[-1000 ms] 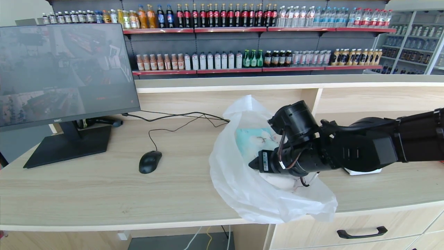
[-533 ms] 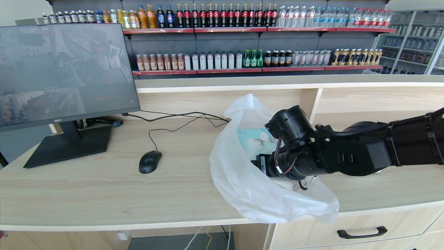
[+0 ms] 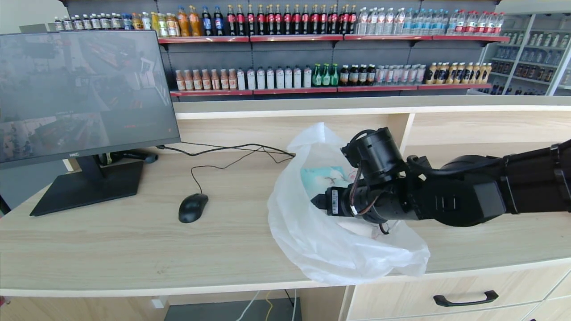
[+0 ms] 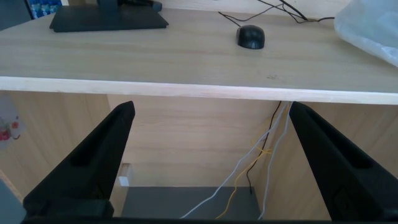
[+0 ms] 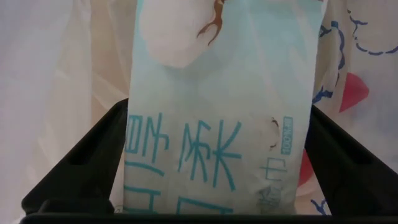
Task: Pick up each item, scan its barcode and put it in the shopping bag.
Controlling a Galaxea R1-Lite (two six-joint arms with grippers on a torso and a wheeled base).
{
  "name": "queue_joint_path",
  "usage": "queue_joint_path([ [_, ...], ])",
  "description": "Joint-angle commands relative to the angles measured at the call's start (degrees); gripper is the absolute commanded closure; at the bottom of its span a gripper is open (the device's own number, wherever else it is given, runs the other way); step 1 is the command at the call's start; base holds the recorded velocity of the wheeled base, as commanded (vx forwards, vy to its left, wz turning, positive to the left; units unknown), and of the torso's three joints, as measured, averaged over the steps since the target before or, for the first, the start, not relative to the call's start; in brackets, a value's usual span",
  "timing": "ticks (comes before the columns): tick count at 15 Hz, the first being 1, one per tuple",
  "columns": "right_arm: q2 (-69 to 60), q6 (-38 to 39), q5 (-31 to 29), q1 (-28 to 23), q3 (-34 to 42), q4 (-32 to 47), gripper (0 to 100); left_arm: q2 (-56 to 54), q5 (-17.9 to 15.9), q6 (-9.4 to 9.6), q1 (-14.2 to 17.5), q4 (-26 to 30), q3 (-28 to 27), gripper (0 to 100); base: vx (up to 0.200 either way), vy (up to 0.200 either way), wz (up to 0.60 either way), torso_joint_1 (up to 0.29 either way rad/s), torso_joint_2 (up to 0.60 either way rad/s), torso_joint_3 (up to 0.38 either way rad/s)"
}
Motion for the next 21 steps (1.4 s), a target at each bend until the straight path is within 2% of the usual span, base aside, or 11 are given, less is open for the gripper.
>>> queue_joint_path([
  [1, -2.49, -0.08, -0.16, 1.44, -0.06, -0.09, 0, -0.02, -0.04, 0.0, 0.0, 0.05, 0.0, 0, 0.0, 0.0, 0.0, 0.0, 0.0, 0.0],
  [6, -7.68, -3.24, -2.01, 1.26, 0.21, -0.44, 0, -0.02, 0.05, 0.0, 0.0, 0.05, 0.0, 0, 0.0, 0.0, 0.0, 0.0, 0.0, 0.0],
  [9, -9.35, -3.33, -5.35, 1.17, 0.3, -0.62, 0, -0.02, 0.05, 0.0, 0.0, 0.05, 0.0, 0, 0.0, 0.0, 0.0, 0.0, 0.0, 0.0],
  [15, -15.33, -8.78, -5.52, 1.17, 0.38, -3.16, 0, -0.02, -0.04, 0.0, 0.0, 0.14, 0.0, 0, 0.0, 0.0, 0.0, 0.0, 0.0, 0.0],
  [16, -15.59, -10.1, -5.52, 1.17, 0.65, -6.06, 0, -0.02, -0.04, 0.0, 0.0, 0.14, 0.0, 0, 0.0, 0.0, 0.0, 0.0, 0.0, 0.0],
  [17, -15.94, -12.65, -6.58, 1.17, 2.76, -15.29, 0, -0.02, -0.04, 0.0, 0.0, 0.14, 0.0, 0, 0.0, 0.0, 0.0, 0.0, 0.0, 0.0],
  [18, -16.12, -13.88, -7.46, 1.26, 4.43, -19.34, 0, -0.02, -0.04, 0.0, 0.0, 0.14, 0.0, 0, 0.0, 0.0, 0.0, 0.0, 0.0, 0.0],
  [19, -16.29, -18.45, -7.99, 1.35, 11.02, -33.84, 0, -0.02, 0.05, 0.0, 0.0, 0.14, 0.0, 0, 0.0, 0.0, 0.0, 0.0, 0.0, 0.0],
  [20, -16.21, -20.47, -7.99, 1.17, 13.48, -39.2, 0, -0.02, 0.05, 0.0, 0.0, 0.14, 0.0, 0, 0.0, 0.0, 0.0, 0.0, 0.0, 0.0],
  [21, -16.21, -23.63, -7.55, 1.08, 18.84, -50.89, 0, -0.02, -0.04, 0.0, 0.0, 0.14, 0.0, 0, 0.0, 0.0, 0.0, 0.0, 0.0, 0.0],
])
